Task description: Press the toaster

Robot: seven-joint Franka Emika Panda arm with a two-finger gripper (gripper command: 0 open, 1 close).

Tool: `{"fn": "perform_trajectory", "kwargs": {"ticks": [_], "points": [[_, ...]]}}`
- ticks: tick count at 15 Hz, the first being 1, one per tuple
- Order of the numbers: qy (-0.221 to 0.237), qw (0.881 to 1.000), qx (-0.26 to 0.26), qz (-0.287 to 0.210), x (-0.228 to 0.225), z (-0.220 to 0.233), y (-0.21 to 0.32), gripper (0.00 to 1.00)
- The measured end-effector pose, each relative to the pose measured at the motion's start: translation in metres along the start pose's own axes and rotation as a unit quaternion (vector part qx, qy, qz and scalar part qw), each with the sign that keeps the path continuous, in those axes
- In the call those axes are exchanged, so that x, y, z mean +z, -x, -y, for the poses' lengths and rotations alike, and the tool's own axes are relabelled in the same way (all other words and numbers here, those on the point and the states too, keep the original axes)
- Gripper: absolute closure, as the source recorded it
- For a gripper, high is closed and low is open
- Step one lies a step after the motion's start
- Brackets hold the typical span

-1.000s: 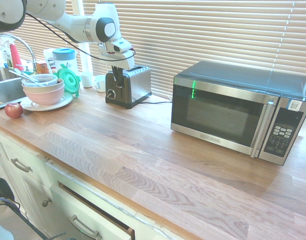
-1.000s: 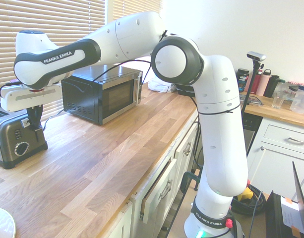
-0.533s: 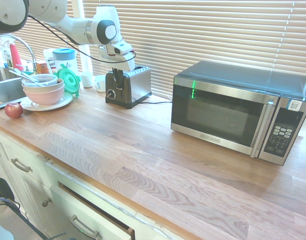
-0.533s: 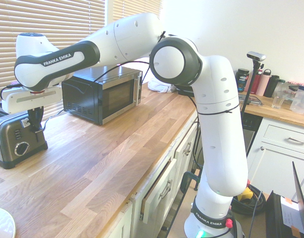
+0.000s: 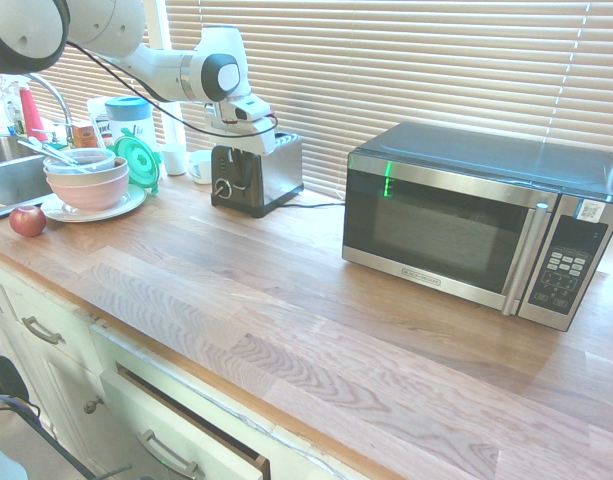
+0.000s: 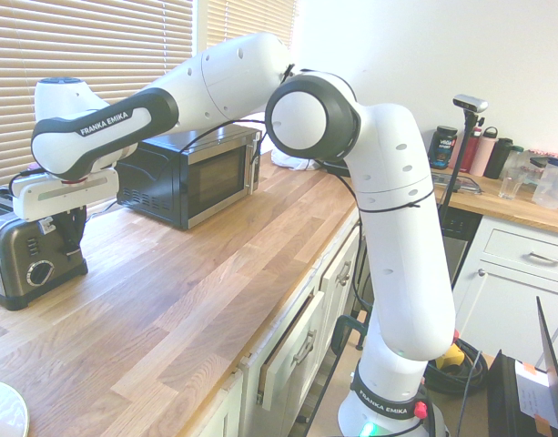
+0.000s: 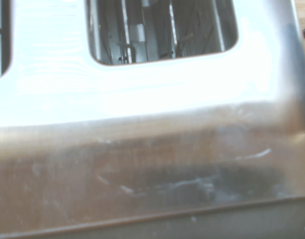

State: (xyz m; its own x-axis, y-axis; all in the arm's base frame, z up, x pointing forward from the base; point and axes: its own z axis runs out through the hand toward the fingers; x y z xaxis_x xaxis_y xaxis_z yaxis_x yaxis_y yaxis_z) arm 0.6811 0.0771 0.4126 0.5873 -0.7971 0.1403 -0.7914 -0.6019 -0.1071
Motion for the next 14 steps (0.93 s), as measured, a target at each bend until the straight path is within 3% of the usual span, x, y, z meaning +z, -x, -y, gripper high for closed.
{"fn": "perform_trajectory", "kwargs": {"ticks": [14], "points": [[0.000, 1.000, -0.027, -0.014, -0.002, 0.010, 0.020, 1.00]]}}
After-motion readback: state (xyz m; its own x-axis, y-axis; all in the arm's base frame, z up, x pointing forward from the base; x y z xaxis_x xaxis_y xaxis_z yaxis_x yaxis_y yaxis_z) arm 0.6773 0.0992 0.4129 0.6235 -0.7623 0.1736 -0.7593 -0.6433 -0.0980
